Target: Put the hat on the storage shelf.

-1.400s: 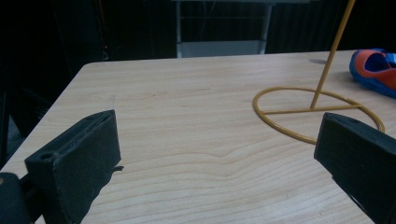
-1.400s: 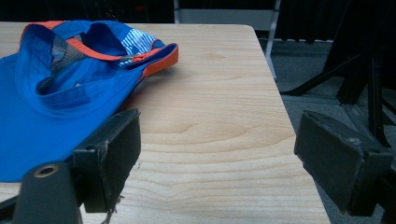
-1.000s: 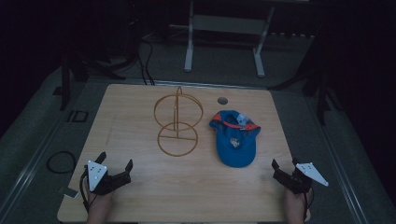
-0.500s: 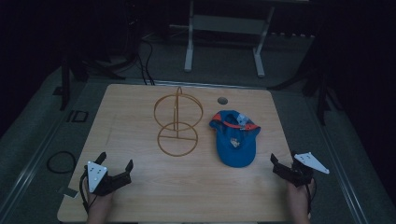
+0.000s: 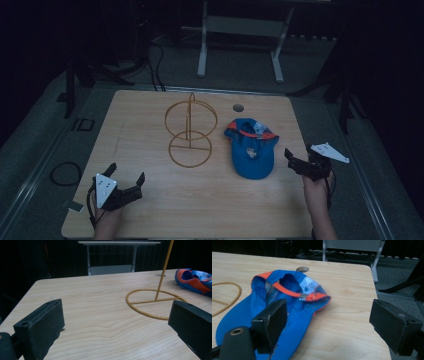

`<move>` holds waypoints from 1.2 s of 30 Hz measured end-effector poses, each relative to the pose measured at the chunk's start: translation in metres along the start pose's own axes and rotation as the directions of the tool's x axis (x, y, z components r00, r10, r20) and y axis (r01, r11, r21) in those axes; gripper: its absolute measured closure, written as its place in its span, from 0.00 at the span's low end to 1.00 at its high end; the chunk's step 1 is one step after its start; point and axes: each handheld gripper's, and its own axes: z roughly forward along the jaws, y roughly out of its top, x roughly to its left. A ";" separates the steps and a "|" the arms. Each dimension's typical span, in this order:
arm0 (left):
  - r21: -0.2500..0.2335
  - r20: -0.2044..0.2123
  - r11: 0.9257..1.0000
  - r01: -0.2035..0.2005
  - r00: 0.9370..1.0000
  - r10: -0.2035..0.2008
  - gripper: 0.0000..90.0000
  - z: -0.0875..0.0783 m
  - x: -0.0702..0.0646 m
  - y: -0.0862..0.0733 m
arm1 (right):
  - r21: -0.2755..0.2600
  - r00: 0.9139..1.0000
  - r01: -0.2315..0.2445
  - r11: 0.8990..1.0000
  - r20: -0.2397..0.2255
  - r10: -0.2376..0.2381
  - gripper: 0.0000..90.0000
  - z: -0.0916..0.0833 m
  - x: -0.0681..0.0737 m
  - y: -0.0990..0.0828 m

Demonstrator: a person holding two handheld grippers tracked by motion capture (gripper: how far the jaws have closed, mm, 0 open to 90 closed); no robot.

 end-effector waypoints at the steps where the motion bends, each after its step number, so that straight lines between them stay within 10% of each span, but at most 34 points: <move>1: 0.002 0.001 1.000 -0.001 1.000 0.001 0.01 0.000 0.000 0.000 | 0.009 1.000 0.002 1.000 0.001 -0.002 0.15 0.002 0.001 0.003; 13: 0.028 0.059 1.000 -0.014 0.998 0.013 0.01 0.003 -0.005 -0.001 | 0.009 0.992 0.054 0.999 -0.116 -0.053 0.24 0.033 0.012 0.032; 36: 0.052 0.081 0.999 -0.009 0.997 0.005 0.01 0.005 -0.005 -0.002 | 0.127 0.981 0.115 0.985 -0.168 -0.093 0.29 0.122 0.027 0.050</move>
